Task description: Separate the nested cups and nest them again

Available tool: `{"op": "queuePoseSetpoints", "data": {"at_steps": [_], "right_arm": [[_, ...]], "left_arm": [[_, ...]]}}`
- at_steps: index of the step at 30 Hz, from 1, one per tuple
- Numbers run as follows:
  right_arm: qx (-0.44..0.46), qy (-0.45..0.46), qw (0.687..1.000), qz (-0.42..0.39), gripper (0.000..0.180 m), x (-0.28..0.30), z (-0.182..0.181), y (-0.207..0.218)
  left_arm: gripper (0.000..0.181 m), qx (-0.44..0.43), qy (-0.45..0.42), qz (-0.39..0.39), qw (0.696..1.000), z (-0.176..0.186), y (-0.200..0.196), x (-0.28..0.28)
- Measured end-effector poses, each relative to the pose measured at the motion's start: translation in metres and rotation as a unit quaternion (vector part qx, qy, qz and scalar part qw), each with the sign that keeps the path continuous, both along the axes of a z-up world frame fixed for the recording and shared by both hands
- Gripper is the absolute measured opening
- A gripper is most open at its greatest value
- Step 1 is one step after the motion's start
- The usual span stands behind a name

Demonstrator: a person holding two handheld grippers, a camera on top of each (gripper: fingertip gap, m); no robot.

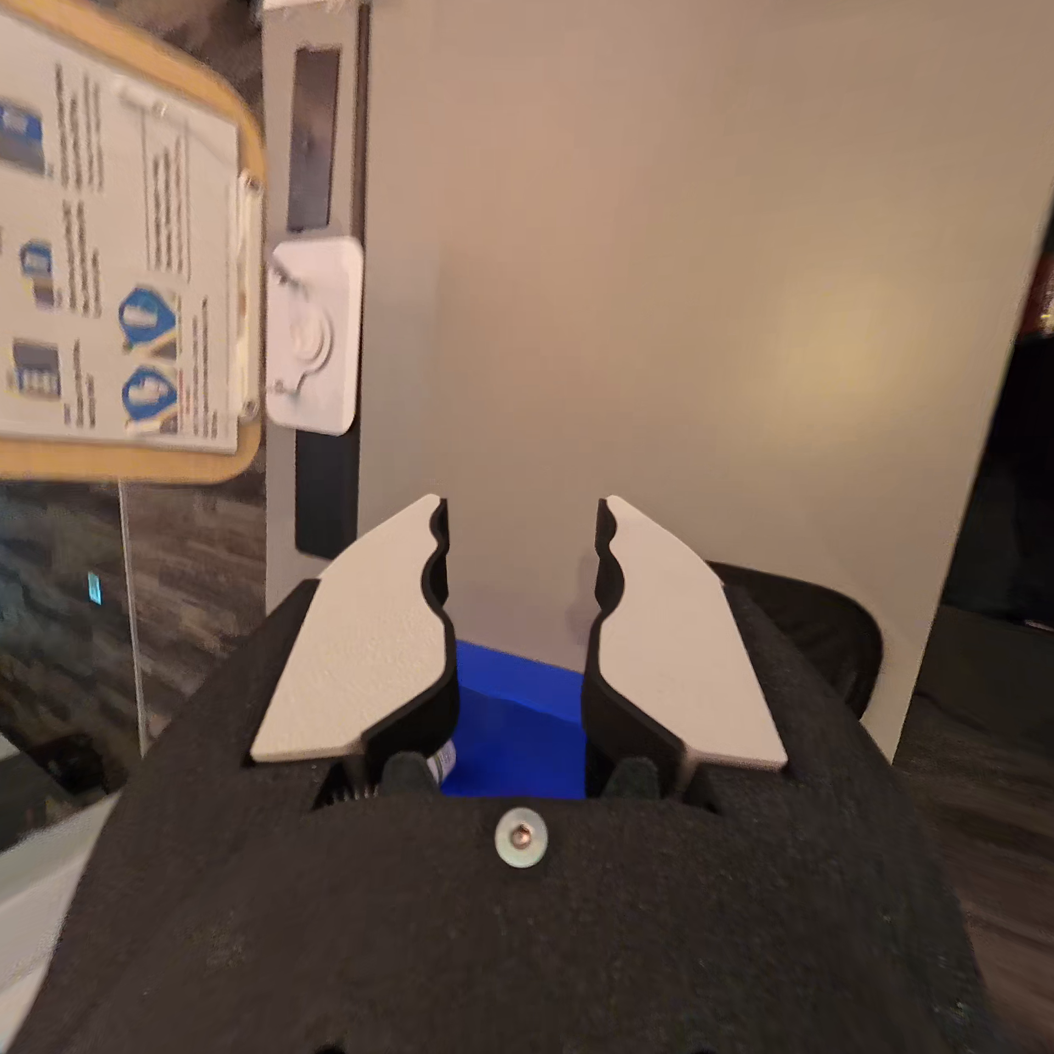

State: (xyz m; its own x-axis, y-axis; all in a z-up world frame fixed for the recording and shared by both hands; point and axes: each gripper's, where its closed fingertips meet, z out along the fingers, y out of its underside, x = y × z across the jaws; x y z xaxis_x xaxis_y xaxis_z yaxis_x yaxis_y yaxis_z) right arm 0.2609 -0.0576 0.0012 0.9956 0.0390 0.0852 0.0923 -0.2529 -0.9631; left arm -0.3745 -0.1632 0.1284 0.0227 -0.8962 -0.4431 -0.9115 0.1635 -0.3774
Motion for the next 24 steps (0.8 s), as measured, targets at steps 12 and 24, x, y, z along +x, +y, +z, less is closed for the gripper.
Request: {"op": "queuePoseSetpoints", "data": {"at_steps": [12,24], "right_arm": [[0.107,-0.047,0.982,0.148,0.113,-0.102,0.107,-0.04],[0.11,-0.039,0.966,0.233,0.112,-0.167,0.107,-0.07]], "left_arm": [[0.048,-0.028,0.081,0.276,0.957,-0.092,0.134,-0.204],[0.035,-0.022,0.165,0.26,0.951,-0.179,0.214,-0.237]]}}
